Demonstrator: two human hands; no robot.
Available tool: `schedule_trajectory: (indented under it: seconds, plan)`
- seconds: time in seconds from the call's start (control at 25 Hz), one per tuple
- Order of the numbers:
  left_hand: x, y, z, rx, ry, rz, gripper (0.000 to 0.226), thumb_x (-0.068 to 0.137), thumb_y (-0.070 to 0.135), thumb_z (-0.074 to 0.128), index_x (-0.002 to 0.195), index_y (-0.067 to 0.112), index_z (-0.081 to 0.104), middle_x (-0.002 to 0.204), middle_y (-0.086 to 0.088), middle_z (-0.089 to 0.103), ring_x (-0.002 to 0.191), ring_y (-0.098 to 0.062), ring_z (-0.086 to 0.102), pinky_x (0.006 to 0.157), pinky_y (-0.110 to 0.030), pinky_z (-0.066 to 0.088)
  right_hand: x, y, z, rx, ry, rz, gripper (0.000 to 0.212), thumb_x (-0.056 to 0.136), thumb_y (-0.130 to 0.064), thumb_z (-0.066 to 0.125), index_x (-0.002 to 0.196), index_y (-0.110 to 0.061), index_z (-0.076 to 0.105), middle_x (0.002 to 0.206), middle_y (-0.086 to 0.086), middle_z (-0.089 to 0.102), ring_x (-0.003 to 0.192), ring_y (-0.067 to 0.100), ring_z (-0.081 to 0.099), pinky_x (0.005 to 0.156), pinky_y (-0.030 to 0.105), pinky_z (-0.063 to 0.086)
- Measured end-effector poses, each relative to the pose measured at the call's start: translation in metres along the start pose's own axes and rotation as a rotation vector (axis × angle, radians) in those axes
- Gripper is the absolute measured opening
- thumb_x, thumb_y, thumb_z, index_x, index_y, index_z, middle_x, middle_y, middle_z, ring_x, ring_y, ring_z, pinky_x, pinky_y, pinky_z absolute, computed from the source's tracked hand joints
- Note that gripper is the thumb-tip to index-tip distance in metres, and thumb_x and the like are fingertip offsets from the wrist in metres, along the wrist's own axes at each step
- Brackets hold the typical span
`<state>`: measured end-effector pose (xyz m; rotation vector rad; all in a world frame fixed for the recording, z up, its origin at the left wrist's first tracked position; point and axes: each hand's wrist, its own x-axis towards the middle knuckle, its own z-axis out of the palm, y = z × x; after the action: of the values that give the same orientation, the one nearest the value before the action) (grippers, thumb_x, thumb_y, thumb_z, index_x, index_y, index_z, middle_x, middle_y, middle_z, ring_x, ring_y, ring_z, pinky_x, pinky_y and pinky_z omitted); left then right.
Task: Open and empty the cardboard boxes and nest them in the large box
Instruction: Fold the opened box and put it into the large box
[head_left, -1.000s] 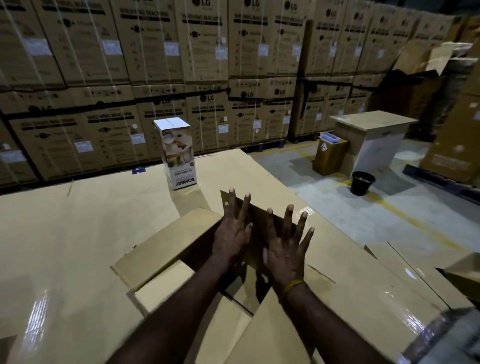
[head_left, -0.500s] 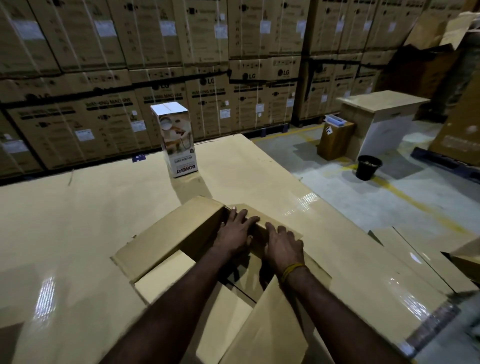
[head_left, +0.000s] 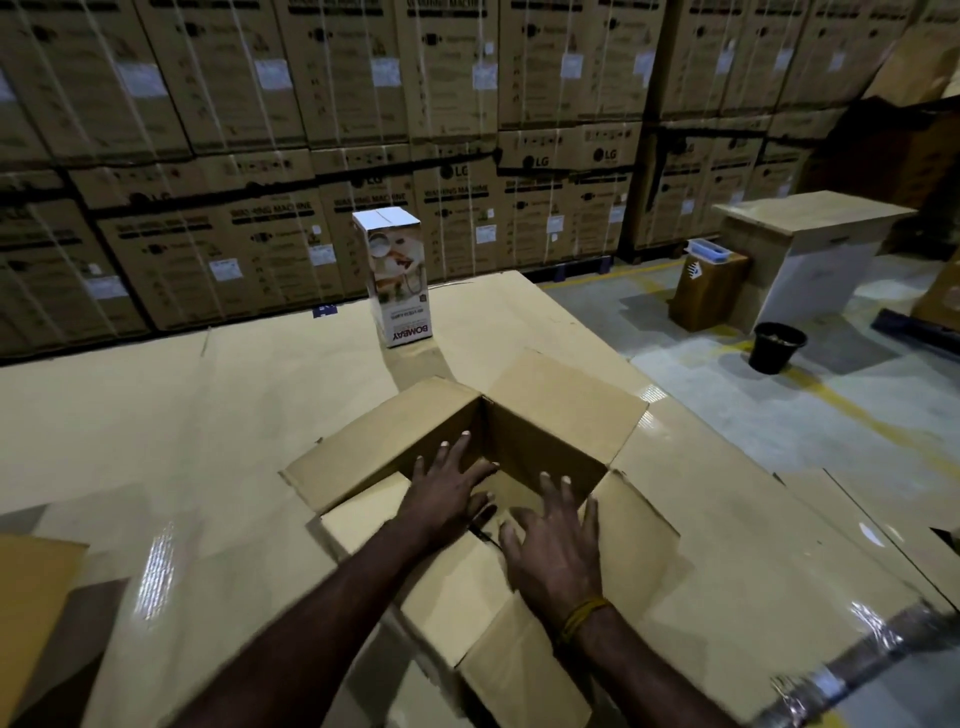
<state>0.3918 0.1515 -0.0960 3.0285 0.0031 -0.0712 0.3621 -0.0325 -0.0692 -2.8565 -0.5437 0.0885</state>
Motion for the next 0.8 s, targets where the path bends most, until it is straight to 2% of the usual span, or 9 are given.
schedule_trajectory:
  seconds: [0.08,0.16,0.24,0.28,0.4,0.48,0.56,0.68,0.8]
  plan:
    - [-0.023,-0.008,-0.002,0.029,0.010,-0.006,0.051,0.099,0.060,0.021,0.140,0.042,0.045,0.166,-0.001,-0.003,0.152,-0.029,0.000,0.117,-0.057,0.008,-0.027,-0.012,0.001,0.011,-0.040,-0.010,0.061,0.097,-0.062,0.020,0.139,-0.032,0.053,0.166,0.003,0.003,0.152,0.025,-0.008,0.118,0.056,-0.011]
    - [-0.040,-0.011,-0.006,0.054,0.029,0.030,0.068,0.093,0.066,0.010,0.128,0.035,0.060,0.166,0.001,0.002,0.153,-0.026,-0.001,0.118,-0.055,0.007,-0.047,-0.020,0.003,0.021,-0.041,-0.014,0.066,0.095,-0.067,0.018,0.133,-0.031,0.058,0.166,0.002,0.008,0.152,0.025,-0.010,0.118,0.057,-0.011]
    - [-0.051,-0.011,-0.010,0.031,0.055,0.057,0.063,0.097,0.063,0.017,0.120,0.030,0.066,0.165,0.004,0.009,0.153,-0.023,0.000,0.119,-0.054,0.005,-0.059,-0.024,0.006,0.052,-0.032,-0.005,0.065,0.093,-0.070,0.019,0.128,-0.032,0.058,0.165,0.001,0.012,0.151,0.024,-0.011,0.118,0.056,-0.010]
    - [-0.054,-0.011,-0.013,0.017,0.056,0.062,0.061,0.099,0.060,0.019,0.119,0.029,0.067,0.164,0.005,0.016,0.153,-0.020,0.003,0.119,-0.053,0.004,-0.061,-0.026,0.007,0.058,-0.034,0.002,0.065,0.092,-0.071,0.019,0.129,-0.033,0.056,0.164,0.001,0.015,0.151,0.023,-0.011,0.118,0.056,-0.010]
    - [-0.065,-0.010,-0.020,-0.015,0.009,0.096,0.073,0.094,0.063,0.005,0.127,0.028,0.060,0.149,0.007,0.045,0.149,-0.014,0.021,0.118,-0.052,0.007,-0.062,-0.030,0.009,0.011,-0.037,0.005,0.073,0.090,-0.074,0.014,0.141,-0.032,0.045,0.160,0.000,0.030,0.152,0.025,-0.007,0.118,0.058,-0.010]
    - [-0.071,-0.009,-0.021,-0.007,-0.031,0.106,0.058,0.102,0.055,0.014,0.131,0.029,0.055,0.140,0.005,0.054,0.145,-0.013,0.030,0.119,-0.053,0.008,-0.060,-0.031,0.010,-0.022,-0.059,-0.005,0.075,0.090,-0.075,0.014,0.147,-0.033,0.035,0.156,0.000,0.037,0.152,0.026,0.001,0.117,0.059,-0.011]
    - [-0.075,-0.010,-0.021,-0.013,-0.017,0.120,0.046,0.105,0.048,0.021,0.132,0.030,0.054,0.137,0.004,0.056,0.143,-0.013,0.034,0.119,-0.053,0.010,-0.061,-0.033,0.010,-0.006,-0.058,-0.007,0.071,0.091,-0.073,0.017,0.148,-0.034,0.034,0.153,0.001,0.041,0.151,0.026,0.012,0.118,0.060,-0.009]
    - [-0.077,-0.012,-0.020,-0.029,0.127,0.183,0.042,0.105,0.047,0.025,0.126,0.032,0.058,0.128,0.005,0.058,0.137,-0.016,0.040,0.114,-0.052,0.021,-0.066,-0.037,0.014,0.047,0.052,-0.010,0.059,0.095,-0.065,0.028,0.145,-0.035,0.037,0.146,0.002,0.044,0.142,0.022,0.028,0.120,0.058,0.003]
    - [-0.084,-0.013,-0.018,-0.056,0.417,0.227,0.037,0.104,0.042,0.032,0.122,0.027,0.060,0.121,0.000,0.055,0.137,-0.022,0.041,0.109,-0.048,0.033,-0.075,-0.042,0.026,0.192,0.316,-0.095,0.052,0.096,-0.054,0.042,0.144,-0.035,0.037,0.140,0.005,0.043,0.130,0.023,0.044,0.114,0.054,0.031]
